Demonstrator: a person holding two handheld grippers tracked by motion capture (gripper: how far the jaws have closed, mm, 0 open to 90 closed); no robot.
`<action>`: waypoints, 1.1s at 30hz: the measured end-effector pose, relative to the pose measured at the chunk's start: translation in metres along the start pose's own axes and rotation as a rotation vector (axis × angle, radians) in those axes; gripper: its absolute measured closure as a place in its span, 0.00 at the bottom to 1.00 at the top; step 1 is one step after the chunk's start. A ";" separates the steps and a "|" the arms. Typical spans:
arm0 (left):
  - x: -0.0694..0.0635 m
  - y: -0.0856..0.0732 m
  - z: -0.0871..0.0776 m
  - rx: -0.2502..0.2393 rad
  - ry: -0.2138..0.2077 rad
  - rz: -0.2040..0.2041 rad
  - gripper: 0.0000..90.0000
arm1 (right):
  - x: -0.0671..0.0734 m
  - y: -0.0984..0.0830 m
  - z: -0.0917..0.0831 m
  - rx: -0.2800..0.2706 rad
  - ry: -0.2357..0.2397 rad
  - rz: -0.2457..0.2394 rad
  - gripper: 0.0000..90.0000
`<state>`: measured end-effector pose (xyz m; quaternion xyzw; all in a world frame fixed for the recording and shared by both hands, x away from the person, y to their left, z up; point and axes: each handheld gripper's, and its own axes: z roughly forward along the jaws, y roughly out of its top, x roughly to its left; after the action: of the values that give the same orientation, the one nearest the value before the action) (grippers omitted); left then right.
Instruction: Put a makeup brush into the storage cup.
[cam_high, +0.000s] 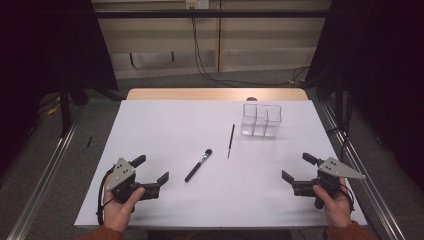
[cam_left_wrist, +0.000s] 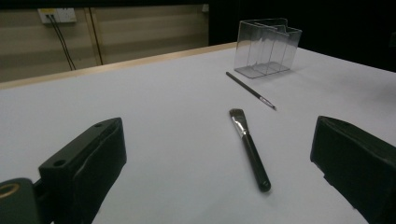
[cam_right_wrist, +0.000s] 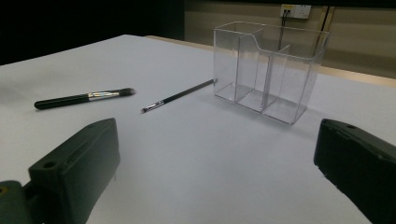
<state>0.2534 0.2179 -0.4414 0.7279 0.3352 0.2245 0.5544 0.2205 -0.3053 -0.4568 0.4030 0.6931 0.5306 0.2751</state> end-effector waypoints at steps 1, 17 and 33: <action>0.000 0.001 0.000 -0.002 -0.003 -0.003 0.04 | 0.001 0.000 0.000 -0.001 0.002 0.001 0.00; 0.005 0.019 0.023 0.038 0.014 0.003 0.05 | 0.003 0.001 0.002 0.004 0.014 -0.004 0.00; 0.002 0.040 0.049 -0.009 -0.007 0.031 0.04 | 0.004 0.001 0.004 0.012 0.015 -0.007 0.00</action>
<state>0.2988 0.1809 -0.4174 0.7314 0.3208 0.2320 0.5552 0.2222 -0.2999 -0.4571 0.3985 0.6997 0.5283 0.2693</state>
